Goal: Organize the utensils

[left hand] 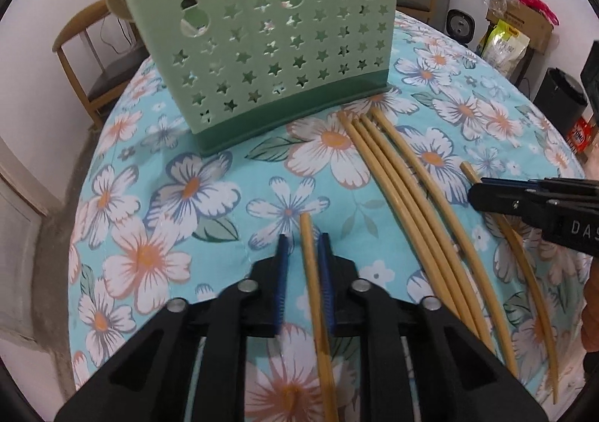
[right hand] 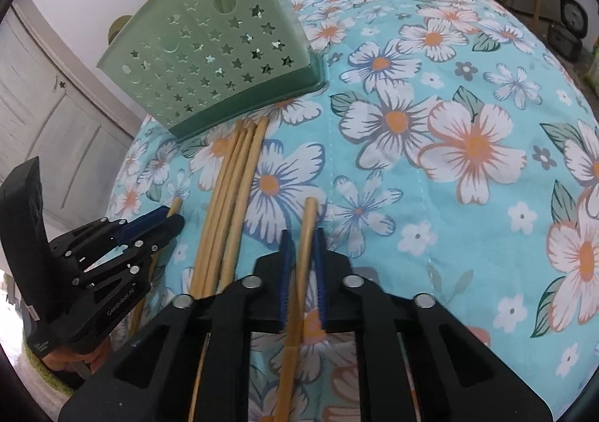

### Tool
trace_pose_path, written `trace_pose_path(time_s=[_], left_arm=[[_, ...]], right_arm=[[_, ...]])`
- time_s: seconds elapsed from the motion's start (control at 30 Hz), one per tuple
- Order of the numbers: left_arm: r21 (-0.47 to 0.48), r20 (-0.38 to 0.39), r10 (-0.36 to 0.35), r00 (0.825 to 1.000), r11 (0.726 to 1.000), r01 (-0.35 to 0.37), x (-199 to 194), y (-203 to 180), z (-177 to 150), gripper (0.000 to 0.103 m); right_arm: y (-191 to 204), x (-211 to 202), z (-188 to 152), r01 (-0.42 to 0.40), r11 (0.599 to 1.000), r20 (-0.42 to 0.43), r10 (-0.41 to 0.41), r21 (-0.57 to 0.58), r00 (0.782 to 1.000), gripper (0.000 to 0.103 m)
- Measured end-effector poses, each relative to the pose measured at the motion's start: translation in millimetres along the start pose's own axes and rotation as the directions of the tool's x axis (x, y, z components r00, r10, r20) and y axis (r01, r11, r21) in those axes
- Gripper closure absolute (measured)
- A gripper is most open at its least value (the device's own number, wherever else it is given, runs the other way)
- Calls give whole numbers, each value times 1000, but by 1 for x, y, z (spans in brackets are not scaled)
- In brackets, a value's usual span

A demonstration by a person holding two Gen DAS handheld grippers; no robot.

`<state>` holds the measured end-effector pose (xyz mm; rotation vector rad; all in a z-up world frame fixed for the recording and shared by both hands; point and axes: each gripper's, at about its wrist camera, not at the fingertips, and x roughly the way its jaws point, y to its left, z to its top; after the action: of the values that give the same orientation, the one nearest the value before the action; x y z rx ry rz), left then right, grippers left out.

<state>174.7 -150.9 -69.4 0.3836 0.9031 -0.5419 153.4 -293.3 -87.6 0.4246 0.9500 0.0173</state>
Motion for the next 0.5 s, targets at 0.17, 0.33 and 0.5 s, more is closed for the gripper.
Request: trace_pose_path(time_s=[0.17, 0.33, 0.5], left_arm=[[5, 14, 21, 1000, 1000, -21, -4, -4, 0, 96], [-33, 6, -7, 1000, 999, 7, -14, 5, -4, 97], [-74, -49, -45, 998, 996, 41, -9, 16, -9, 96]], right_arm=[[-3, -4, -1, -6, 1000, 2, 6, 4, 1000, 98], [-10, -20, -3, 0, 1000, 2, 0, -14, 1000, 98], [-8, -18, -5, 15, 998, -33, -16, -57, 999, 97]])
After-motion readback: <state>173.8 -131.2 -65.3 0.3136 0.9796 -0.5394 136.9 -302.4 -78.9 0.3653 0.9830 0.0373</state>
